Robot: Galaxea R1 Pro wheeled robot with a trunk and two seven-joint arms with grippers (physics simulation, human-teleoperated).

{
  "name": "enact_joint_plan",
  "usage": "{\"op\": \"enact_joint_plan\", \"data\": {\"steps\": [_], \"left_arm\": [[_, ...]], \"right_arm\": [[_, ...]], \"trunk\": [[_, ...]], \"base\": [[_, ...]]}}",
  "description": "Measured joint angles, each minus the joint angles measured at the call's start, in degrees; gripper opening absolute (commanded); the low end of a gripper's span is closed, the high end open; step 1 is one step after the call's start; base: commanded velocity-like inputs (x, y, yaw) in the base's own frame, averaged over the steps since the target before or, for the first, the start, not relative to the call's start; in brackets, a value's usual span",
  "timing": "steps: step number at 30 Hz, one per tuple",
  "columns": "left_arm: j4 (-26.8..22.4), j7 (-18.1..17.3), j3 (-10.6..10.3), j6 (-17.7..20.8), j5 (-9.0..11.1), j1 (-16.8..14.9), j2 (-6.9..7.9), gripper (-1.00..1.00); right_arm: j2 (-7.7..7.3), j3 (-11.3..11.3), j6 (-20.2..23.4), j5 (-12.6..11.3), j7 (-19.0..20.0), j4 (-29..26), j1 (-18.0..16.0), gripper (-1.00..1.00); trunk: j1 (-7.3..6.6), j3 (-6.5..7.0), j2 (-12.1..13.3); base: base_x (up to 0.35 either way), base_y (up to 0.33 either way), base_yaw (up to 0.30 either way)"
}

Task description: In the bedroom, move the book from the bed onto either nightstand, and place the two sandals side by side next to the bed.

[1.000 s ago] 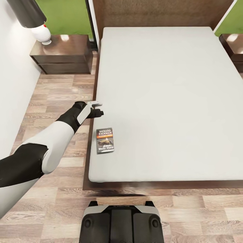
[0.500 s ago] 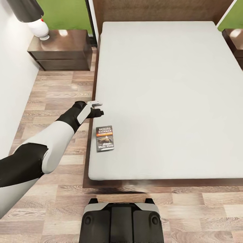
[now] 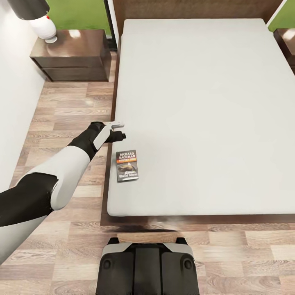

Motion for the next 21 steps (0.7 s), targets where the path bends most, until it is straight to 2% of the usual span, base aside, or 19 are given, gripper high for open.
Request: {"op": "enact_joint_plan", "data": {"steps": [21], "left_arm": [[0.03, 0.0, 0.0, -0.01, 0.03, -1.99, -0.01, 1.0]], "right_arm": [[0.08, 0.06, -0.03, 0.02, 0.02, 0.0, 0.0, 1.0]], "trunk": [[0.0, -1.99, 0.0]], "base": [[0.0, 0.0, 0.0]]}}
